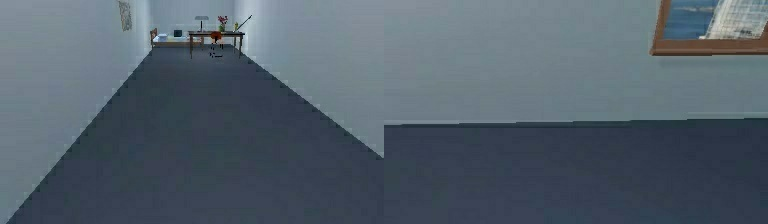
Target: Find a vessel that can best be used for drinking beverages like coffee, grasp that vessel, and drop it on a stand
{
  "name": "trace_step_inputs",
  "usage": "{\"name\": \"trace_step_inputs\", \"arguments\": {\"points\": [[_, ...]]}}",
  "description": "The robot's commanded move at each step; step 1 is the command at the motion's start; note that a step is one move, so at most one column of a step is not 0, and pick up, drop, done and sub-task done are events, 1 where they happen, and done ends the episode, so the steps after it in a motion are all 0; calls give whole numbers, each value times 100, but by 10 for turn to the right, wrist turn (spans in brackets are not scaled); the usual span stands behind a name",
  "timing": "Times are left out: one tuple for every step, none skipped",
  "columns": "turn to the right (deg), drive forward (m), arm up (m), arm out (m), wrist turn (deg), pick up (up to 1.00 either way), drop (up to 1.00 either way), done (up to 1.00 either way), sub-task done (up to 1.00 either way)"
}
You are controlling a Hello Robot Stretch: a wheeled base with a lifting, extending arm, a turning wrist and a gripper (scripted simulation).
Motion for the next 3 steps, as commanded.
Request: {"name": "trace_step_inputs", "arguments": {"points": [[-30, 0, 0, 0, 0, 0, 0, 0, 0], [0, 100, 0, 0, 0, 0, 0, 0, 0], [0, 100, 0, 0, 0, 0, 0, 0, 0]]}}
